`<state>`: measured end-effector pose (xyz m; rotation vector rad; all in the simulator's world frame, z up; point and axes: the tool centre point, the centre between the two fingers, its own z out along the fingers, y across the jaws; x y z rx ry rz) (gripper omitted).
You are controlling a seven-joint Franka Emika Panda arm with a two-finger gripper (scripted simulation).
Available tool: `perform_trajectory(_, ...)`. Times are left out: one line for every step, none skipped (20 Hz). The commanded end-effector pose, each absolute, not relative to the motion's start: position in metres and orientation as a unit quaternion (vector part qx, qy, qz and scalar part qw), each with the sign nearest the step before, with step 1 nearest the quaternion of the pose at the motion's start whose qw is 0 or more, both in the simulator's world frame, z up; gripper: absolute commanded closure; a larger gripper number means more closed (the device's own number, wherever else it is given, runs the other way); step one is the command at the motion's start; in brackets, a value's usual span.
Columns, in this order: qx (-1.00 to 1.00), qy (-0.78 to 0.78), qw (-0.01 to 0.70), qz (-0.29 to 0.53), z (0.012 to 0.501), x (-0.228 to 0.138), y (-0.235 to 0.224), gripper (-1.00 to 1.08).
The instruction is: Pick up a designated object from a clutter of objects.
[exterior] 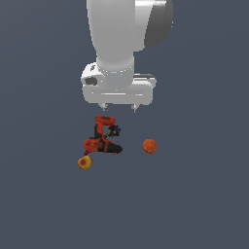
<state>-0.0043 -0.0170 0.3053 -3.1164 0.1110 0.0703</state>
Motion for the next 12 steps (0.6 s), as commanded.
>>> perform_trajectory(-0.999, 0.036, 0.011, 0.023, 0.305, -0.004, -0.017, -0.92)
perform_trajectory(-0.999, 0.035, 0.011, 0.022, 0.305, -0.004, -0.016, -0.92)
perform_trajectory(-0.999, 0.033, 0.011, 0.022, 0.306, -0.003, -0.015, -0.92)
perform_trajectory(-0.999, 0.030, 0.011, 0.021, 0.307, -0.003, -0.012, -0.92)
perform_trajectory(-0.999, 0.025, 0.012, 0.020, 0.308, -0.001, -0.008, -0.92)
perform_trajectory(-1.000, 0.018, 0.012, 0.019, 0.310, 0.000, -0.003, -0.92)
perform_trajectory(-1.000, 0.012, 0.012, 0.018, 0.312, 0.001, 0.002, -0.92)
perform_trajectory(-1.000, 0.006, 0.012, 0.017, 0.313, 0.002, 0.006, -0.92)
perform_trajectory(-1.000, 0.001, 0.012, 0.016, 0.315, 0.002, 0.009, -0.92)
perform_trajectory(-1.000, -0.002, 0.012, 0.016, 0.316, 0.002, 0.011, -0.92)
perform_trajectory(-1.000, -0.004, 0.012, 0.016, 0.316, 0.002, 0.012, -0.92)
perform_trajectory(-1.000, -0.004, 0.012, 0.016, 0.316, 0.002, 0.011, -0.92)
